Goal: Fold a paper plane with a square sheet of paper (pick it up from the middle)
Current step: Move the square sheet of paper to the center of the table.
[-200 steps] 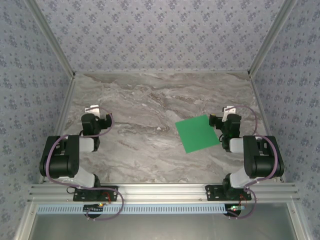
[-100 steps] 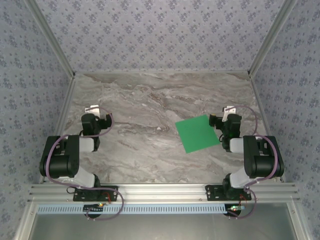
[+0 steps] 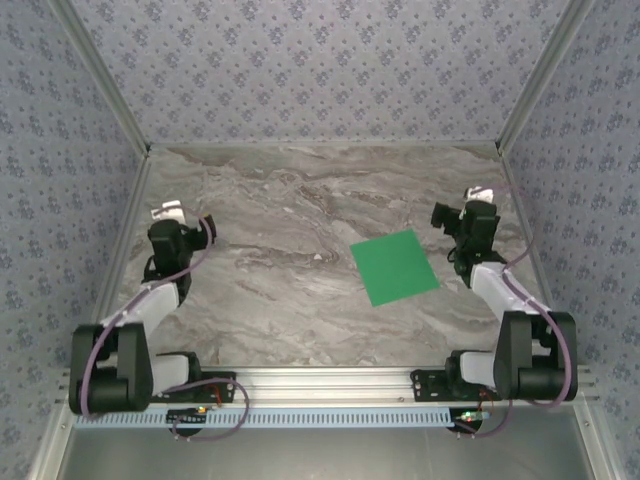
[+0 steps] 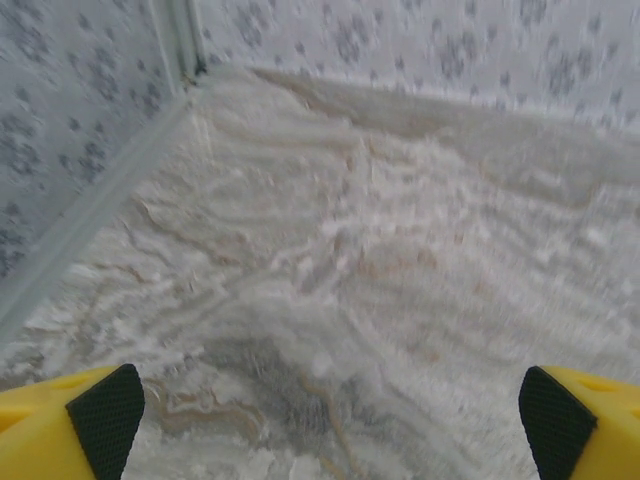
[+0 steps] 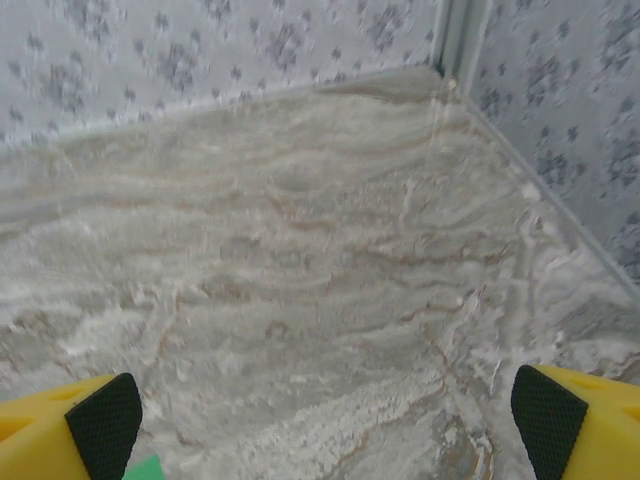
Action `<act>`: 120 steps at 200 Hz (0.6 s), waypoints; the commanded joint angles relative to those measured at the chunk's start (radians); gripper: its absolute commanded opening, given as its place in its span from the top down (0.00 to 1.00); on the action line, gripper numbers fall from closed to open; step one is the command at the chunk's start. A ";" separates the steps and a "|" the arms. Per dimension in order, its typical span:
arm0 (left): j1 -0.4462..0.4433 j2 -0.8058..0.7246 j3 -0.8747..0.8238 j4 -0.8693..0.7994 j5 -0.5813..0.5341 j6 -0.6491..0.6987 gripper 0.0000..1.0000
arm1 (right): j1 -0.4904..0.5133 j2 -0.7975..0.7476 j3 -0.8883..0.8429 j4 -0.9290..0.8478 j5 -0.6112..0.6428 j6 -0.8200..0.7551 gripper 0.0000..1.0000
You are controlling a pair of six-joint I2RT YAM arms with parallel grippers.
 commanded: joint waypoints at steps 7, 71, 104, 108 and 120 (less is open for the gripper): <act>-0.002 -0.108 0.162 -0.470 -0.014 -0.227 0.01 | 0.049 -0.045 0.112 -0.422 -0.015 0.146 0.00; -0.002 -0.169 0.258 -0.714 0.232 -0.369 0.01 | 0.176 0.072 0.140 -0.553 -0.386 0.424 0.00; -0.004 -0.140 0.264 -0.715 0.357 -0.369 0.01 | 0.295 0.185 0.161 -0.568 -0.327 0.508 0.02; -0.006 -0.137 0.263 -0.716 0.362 -0.370 0.01 | 0.307 0.201 0.166 -0.568 -0.323 0.516 0.02; -0.010 -0.127 0.265 -0.719 0.375 -0.366 0.01 | 0.341 0.243 0.180 -0.569 -0.308 0.537 0.03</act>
